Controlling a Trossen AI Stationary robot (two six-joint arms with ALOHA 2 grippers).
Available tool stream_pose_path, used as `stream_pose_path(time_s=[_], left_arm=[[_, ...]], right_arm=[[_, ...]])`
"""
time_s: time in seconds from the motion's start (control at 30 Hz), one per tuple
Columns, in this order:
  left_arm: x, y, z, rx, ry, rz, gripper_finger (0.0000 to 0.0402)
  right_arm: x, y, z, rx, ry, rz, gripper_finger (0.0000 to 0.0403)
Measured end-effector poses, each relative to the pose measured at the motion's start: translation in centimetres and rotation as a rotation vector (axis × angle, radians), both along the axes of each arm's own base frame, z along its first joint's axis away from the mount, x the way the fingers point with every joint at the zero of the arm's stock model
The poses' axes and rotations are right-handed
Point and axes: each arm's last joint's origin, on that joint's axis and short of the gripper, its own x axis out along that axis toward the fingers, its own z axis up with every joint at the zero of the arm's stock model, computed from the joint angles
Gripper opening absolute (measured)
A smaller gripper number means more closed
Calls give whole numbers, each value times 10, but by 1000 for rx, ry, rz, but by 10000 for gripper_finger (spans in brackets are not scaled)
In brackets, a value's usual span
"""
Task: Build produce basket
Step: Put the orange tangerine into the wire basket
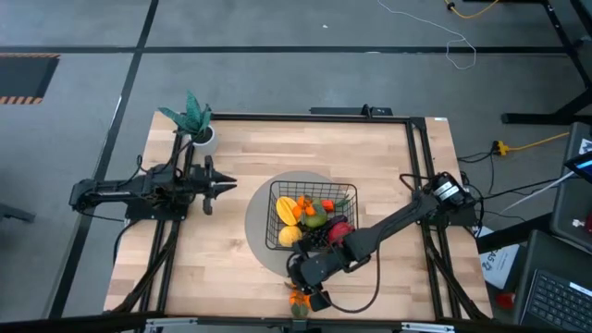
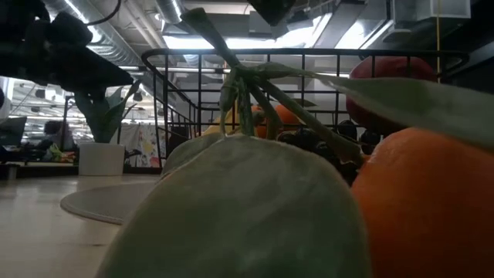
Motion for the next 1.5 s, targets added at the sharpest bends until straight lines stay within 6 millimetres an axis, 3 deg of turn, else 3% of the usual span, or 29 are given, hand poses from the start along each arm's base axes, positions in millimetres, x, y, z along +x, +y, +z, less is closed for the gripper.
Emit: stream_pose_path(time_s=[0.5,0.93,1.1,1.27,1.5], left_arm=[[0,0,0,10,3,5,69],[0,0,0,3,3,5,69],[0,0,0,3,3,5,69],[0,0,0,3,4,5,69],[0,0,0,3,4,5,69]], right_arm=[[-10,41,-31,-36,-7,3,151],[-6,46,-70,-85,54,-83,151],[-6,46,-71,-44,75,-132,117],[-7,52,-63,-55,79,-108,18],[-8,65,-37,-138,47,-56,2]])
